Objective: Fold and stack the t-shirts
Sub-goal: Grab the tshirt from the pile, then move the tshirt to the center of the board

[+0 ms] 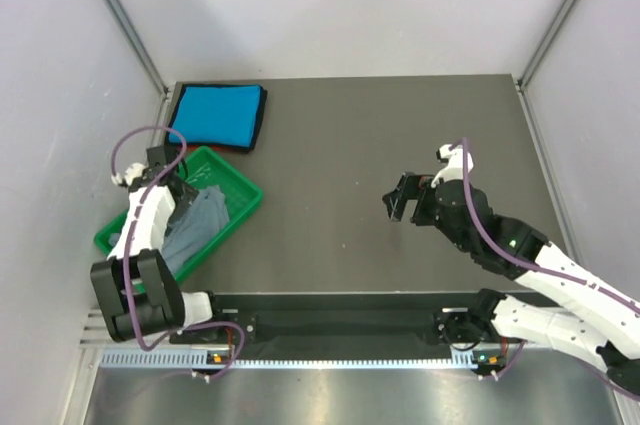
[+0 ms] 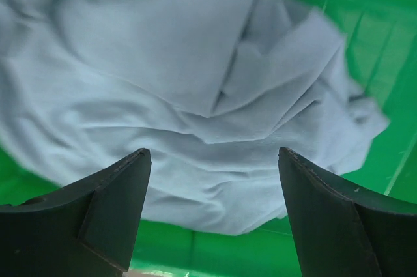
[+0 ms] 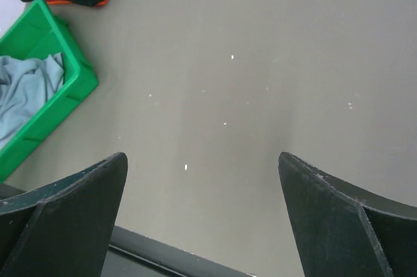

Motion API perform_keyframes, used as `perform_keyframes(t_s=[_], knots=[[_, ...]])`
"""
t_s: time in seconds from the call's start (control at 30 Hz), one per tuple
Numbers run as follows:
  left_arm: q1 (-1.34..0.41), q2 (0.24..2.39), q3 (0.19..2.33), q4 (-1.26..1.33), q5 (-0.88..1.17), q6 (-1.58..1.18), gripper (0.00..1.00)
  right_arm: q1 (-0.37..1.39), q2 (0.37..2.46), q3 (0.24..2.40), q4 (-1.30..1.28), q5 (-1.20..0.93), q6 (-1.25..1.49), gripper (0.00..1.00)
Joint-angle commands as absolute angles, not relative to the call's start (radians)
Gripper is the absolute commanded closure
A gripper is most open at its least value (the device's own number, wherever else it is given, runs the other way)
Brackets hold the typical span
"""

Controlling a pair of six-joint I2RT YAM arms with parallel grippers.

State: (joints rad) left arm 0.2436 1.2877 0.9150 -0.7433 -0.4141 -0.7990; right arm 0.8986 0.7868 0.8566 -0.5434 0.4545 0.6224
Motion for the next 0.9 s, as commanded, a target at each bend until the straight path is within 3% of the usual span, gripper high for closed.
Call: perform_keyframes(t_s=[0.0,0.07,0.13,0.23,0.27,0.4,0.5,0.63,0.77,0.87], knots=[[0.244,1.344,0.868,-0.551,-0.328,-0.824,0.17,0.897,0.764,0.838,-0.480,0.422,0.627,0.00],[0.244,1.412,0.853,-0.529,-0.304,-0.830,0.19,0.897,0.756,0.828,-0.468,0.408,0.629,0.00],[0.244,1.448,0.848,-0.522,-0.279,-0.821,0.27,0.896,0.756,0.833,-0.468,0.400,0.627,0.00],[0.245,1.457,0.873,-0.548,-0.272,-0.795,0.64,0.896,0.758,0.854,-0.495,0.403,0.623,0.00],[0.245,1.424,0.900,-0.569,-0.268,-0.778,0.85,0.896,0.756,0.870,-0.512,0.411,0.623,0.01],[0.212,1.260,1.151,-0.667,-0.272,-0.712,1.00,0.896,0.730,0.874,-0.522,0.405,0.614,0.00],[0.172,1.151,1.299,-0.615,-0.121,-0.709,1.00,0.896,0.710,0.908,-0.548,0.380,0.614,0.00],[0.030,1.141,1.544,-0.358,0.108,-0.777,1.00,0.896,0.651,0.896,-0.587,0.458,0.641,0.00],[-0.225,1.274,1.617,-0.111,0.348,-0.900,1.00,0.894,0.568,0.913,-0.679,0.506,0.708,0.00],[-0.365,1.338,1.527,0.061,0.432,-0.962,1.00,0.894,0.500,0.928,-0.724,0.531,0.748,0.00]])
